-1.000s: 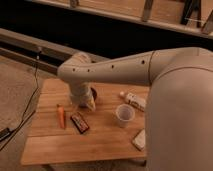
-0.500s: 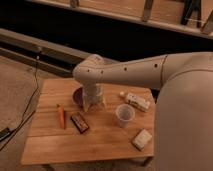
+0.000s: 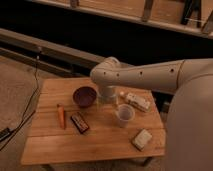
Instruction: Place the ceramic cup in the ceramic bowl
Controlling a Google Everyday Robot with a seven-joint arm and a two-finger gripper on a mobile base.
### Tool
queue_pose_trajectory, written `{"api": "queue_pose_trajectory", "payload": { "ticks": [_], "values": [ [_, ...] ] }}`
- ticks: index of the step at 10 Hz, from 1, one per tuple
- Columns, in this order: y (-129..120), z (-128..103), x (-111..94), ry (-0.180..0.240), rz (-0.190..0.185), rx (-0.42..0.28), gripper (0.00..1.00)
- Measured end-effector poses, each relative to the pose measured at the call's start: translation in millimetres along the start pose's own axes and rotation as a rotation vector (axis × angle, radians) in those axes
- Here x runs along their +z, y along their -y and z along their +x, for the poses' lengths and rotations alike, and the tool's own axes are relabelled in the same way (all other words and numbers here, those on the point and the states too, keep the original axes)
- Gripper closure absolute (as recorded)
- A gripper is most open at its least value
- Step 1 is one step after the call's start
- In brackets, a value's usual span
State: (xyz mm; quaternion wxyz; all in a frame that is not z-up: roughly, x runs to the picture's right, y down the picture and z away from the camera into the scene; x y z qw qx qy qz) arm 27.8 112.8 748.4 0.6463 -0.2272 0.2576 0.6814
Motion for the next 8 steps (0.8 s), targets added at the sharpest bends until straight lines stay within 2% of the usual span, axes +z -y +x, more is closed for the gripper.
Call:
{"api": "queue_pose_trajectory", "payload": {
  "ticks": [2, 6, 7, 8],
  "values": [
    [16, 5, 9, -0.014, 0.004, 0.027, 0.35],
    [27, 14, 32, -0.054, 0.006, 0.056, 0.35],
    [27, 16, 40, -0.066, 0.008, 0.058, 0.37],
    [30, 18, 48, -0.082, 0.012, 0.061, 0.46]
  ]
}}
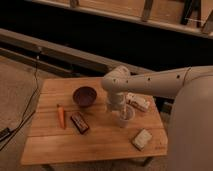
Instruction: Place the ceramic cup in the ceramic bowl
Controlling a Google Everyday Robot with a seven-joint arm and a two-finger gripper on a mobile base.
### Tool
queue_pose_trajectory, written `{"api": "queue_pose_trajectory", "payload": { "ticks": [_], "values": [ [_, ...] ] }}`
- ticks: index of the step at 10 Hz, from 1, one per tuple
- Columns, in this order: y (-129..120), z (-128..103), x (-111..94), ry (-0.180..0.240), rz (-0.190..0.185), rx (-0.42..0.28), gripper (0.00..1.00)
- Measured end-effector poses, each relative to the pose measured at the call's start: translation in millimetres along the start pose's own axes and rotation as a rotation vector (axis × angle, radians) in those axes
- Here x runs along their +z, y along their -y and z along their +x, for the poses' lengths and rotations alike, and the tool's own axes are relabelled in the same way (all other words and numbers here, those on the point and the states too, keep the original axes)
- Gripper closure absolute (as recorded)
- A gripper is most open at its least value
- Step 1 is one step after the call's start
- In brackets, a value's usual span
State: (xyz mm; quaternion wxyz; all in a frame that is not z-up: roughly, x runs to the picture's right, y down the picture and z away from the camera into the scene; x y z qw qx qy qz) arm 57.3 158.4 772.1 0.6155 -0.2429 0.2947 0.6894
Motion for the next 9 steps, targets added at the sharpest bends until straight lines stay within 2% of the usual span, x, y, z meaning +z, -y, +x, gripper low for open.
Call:
{"api": "queue_pose_trajectory", "payload": {
  "ticks": [2, 5, 6, 9],
  "values": [
    [2, 0, 8, -0.015, 0.006, 0.004, 0.65],
    [-1, -11, 1, 0.006, 0.012, -0.013, 0.95],
    [-4, -13, -3, 0.013, 0.017, -0.021, 0.99],
    [-20, -21, -18, 0.041, 0.042, -0.071, 1.00]
  ]
}}
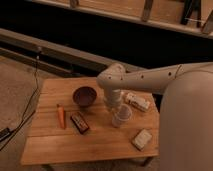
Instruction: Place the ceramic cup in the ceramic bowl
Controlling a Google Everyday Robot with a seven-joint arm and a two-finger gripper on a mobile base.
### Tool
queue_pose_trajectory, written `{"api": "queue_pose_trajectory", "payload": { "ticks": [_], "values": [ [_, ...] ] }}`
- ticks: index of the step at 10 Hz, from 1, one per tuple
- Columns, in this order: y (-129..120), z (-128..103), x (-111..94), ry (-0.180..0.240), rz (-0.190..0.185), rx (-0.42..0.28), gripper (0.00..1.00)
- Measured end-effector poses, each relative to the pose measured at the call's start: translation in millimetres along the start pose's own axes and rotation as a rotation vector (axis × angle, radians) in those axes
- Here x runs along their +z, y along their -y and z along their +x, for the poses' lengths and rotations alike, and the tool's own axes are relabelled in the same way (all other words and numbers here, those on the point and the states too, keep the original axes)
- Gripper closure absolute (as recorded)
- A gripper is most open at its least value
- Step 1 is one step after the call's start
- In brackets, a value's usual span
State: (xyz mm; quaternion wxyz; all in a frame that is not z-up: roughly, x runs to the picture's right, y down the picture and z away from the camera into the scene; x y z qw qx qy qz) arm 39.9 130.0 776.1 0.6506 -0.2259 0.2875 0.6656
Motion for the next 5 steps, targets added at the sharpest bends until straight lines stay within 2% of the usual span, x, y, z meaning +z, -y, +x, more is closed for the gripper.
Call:
{"api": "queue_pose_trajectory", "payload": {
  "ticks": [3, 5],
  "values": [
    [-14, -12, -17, 0.042, 0.041, -0.056, 1.00],
    [-36, -28, -38, 0.093, 0.071, -0.121, 1.00]
  ]
}}
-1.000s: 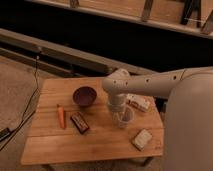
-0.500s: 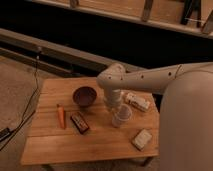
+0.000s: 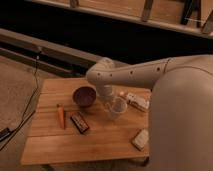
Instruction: Place the ceramic cup in the ceramic bowl
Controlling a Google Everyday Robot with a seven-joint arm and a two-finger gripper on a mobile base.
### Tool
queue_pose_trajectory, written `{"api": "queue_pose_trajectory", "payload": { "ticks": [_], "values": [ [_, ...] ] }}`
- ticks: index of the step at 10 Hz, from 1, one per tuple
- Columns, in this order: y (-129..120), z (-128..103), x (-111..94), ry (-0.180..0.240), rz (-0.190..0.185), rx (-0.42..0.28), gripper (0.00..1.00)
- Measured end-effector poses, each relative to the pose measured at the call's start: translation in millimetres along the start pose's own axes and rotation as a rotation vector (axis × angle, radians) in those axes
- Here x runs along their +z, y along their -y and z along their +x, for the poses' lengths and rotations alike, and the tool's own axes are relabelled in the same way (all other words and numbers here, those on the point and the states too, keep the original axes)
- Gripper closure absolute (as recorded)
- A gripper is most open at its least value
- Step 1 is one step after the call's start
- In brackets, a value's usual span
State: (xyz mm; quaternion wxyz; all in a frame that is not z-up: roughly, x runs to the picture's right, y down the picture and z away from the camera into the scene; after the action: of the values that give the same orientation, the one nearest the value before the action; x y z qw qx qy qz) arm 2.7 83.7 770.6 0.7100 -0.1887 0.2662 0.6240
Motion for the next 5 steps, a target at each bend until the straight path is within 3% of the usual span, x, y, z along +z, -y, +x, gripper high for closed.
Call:
{"api": "queue_pose_trajectory", "payload": {
  "ticks": [2, 5],
  "values": [
    [-22, -19, -17, 0.042, 0.017, -0.072, 1.00],
    [-67, -56, -41, 0.100, 0.070, -0.240, 1.00]
  ]
}}
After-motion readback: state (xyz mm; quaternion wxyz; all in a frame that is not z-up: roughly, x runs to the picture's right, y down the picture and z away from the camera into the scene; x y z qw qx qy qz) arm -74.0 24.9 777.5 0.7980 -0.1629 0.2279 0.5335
